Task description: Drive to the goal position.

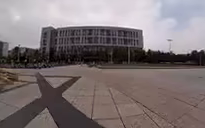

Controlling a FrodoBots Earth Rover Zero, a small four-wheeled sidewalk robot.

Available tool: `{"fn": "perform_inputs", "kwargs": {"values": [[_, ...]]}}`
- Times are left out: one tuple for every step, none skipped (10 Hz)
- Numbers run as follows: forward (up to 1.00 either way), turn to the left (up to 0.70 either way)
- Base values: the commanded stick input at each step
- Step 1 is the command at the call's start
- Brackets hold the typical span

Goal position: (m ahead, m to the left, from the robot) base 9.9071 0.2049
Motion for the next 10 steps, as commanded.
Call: {"fn": "perform_inputs", "kwargs": {"values": [[0.70,0.14],[0.70,0.14],[0.70,0.14],[0.70,0.12],[0.70,0.06],[0.70,0.03],[0.70,0.01],[0.70,0.00],[0.70,0.00],[0.70,0.00]]}}
